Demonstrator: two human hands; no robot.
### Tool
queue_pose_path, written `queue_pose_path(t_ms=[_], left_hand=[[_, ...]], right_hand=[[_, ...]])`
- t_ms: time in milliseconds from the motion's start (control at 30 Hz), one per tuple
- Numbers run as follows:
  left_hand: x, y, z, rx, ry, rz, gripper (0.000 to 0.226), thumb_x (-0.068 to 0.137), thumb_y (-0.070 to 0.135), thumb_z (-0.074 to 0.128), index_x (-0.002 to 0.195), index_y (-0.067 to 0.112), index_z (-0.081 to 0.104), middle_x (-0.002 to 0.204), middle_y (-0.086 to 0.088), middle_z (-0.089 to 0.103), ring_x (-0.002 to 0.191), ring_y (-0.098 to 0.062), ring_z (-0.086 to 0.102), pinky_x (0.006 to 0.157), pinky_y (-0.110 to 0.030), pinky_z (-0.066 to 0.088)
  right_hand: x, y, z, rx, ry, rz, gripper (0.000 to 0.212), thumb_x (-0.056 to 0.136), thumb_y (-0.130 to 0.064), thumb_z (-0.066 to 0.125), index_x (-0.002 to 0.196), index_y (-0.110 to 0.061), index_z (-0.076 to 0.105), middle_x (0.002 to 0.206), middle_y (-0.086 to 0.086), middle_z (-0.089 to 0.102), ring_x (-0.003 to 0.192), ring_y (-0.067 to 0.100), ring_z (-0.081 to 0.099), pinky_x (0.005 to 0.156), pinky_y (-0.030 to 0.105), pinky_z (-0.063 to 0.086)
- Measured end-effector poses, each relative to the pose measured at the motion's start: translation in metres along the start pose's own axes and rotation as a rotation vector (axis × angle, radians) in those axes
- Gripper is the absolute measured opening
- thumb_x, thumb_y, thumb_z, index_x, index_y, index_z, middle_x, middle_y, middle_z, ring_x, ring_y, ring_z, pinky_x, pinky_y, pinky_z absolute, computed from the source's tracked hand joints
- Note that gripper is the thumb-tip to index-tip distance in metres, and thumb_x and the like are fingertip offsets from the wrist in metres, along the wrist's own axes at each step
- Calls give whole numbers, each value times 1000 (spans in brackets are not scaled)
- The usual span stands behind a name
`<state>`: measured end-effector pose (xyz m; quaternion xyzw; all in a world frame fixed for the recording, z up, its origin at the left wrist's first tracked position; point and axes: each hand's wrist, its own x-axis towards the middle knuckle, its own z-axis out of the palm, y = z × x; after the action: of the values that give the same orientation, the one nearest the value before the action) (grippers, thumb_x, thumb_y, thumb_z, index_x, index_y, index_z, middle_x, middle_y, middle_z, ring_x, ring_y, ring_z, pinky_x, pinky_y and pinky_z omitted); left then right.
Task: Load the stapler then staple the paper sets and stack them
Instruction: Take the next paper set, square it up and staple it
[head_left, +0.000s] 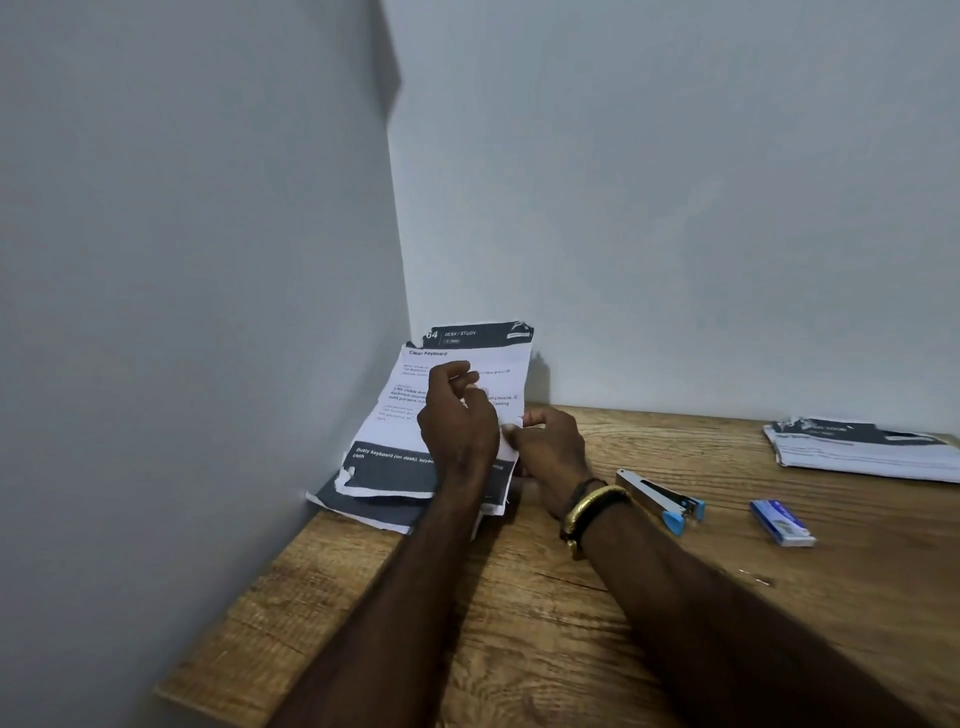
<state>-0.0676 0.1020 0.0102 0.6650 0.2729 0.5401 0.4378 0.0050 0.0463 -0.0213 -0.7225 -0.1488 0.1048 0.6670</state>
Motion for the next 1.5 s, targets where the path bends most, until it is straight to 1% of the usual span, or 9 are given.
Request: queue_pose_path(t_ms=[333,567,733,900,1067,1233,1300,1400,1500], left_hand=[[-20,17,14,8,-174,79,13,93,20,65,101,13,73,95,-1,76,93,-18,70,89,-34,55],[-26,31,27,67,-185,92,19,95,26,63,98,11,75,99,-3,77,98,-21,69,93,-36,52],[-36,33,40,122,-172,74,13,91,24,66,96,19,77,104,1,77,104,-22,68,96,-37,51],[-44,30,55,178,-141,5,17,89,22,66,101,25,77,120,-6,68,121,-28,58,101,-45,48],[-53,25,77,-103,-265,-298,25,85,5,64,92,24,80,107,-1,77,108,-24,69,103,-35,52],[-54,9,96,-205,-390,-382,18,87,4,68,99,8,80,109,-14,77,112,-31,69,107,-45,51],[-52,3,100,-231,-413,-412,14,87,4,71,97,9,80,110,-17,76,104,-31,71,103,-40,54],[-53,-2,101,-295,-414,-436,14,85,1,74,81,14,77,93,-14,75,88,-22,66,78,-27,52],[-52,-1,98,-344,-437,-430,14,85,-2,73,80,12,75,87,-10,72,86,-23,66,76,-27,55]], right_hand=[[-6,-3,-43,87,56,-13,11,87,-13,79,86,-15,69,95,11,78,91,33,77,79,54,64],[-9,-6,-96,108,78,-70,8,91,-11,75,89,-13,67,99,14,78,93,36,76,59,32,55],[-14,-3,-149,72,62,-116,12,92,-8,73,84,-14,67,101,18,77,98,40,74,87,57,62],[-13,5,-198,86,68,-148,14,93,-1,71,88,-13,66,102,18,74,96,33,70,92,50,58],[-6,13,-222,76,139,-142,7,94,-4,71,95,-10,68,110,22,74,97,32,70,93,47,58],[-3,17,-231,-66,292,-178,43,84,-7,79,117,-19,55,119,11,69,112,32,67,98,47,56],[-1,18,-236,-47,251,-216,49,84,0,77,120,-23,54,120,14,69,111,34,69,97,52,57],[3,19,-246,-46,216,-250,51,84,4,75,125,-23,61,113,17,74,108,37,70,99,56,56],[5,21,-253,-97,212,-278,47,85,-1,78,126,-24,69,81,8,67,86,25,65,90,38,53]])
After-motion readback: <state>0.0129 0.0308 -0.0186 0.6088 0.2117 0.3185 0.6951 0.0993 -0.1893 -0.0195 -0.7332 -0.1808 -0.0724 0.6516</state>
